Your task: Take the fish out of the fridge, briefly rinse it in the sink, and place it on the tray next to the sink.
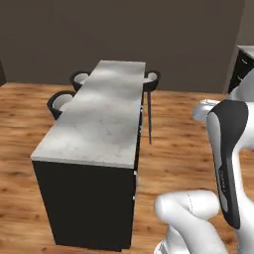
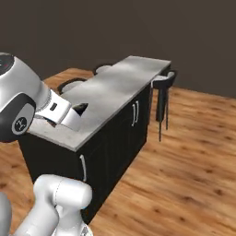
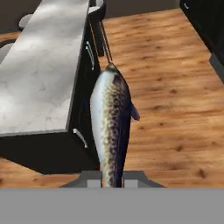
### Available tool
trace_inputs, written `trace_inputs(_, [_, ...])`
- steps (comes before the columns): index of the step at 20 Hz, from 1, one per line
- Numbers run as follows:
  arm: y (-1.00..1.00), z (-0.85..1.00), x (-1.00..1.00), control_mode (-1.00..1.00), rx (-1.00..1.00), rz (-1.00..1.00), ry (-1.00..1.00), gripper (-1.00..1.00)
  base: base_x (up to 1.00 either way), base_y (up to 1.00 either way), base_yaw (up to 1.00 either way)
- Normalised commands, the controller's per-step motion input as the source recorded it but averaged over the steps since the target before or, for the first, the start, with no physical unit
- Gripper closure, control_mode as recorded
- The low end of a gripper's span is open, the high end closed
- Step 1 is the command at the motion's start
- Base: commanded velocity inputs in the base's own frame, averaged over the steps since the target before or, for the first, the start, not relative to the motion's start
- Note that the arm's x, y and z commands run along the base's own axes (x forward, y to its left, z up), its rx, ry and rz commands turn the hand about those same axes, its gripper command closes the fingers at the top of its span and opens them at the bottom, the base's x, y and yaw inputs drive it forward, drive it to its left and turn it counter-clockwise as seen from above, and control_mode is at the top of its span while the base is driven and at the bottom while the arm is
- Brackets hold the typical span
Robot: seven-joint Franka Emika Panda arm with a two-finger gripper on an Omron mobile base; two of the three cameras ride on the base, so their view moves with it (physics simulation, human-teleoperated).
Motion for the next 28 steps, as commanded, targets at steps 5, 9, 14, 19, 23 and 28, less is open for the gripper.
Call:
trace_inputs(5, [0.00, 0.00, 0.00, 1.00, 0.00, 0.00, 0.00, 1.00, 0.00, 0.00, 1.00])
trace_inputs(9, [0.00, 0.00, 0.00, 1.00, 0.00, 0.00, 0.00, 1.00, 0.00, 0.00, 1.00])
trace_inputs(14, [0.00, 0.00, 0.00, 1.00, 0.00, 0.00, 0.00, 1.00, 0.00, 0.00, 1.00])
trace_inputs(19, [0.00, 0.00, 0.00, 1.00, 0.00, 0.00, 0.00, 1.00, -0.01, 0.00, 0.96])
trace_inputs(23, [0.00, 0.00, 0.00, 1.00, 0.00, 0.00, 0.00, 1.00, 0.00, -0.11, 0.23])
trace_inputs(28, [0.00, 0.00, 0.00, 1.00, 0.00, 0.00, 0.00, 1.00, 0.38, 0.00, 0.03])
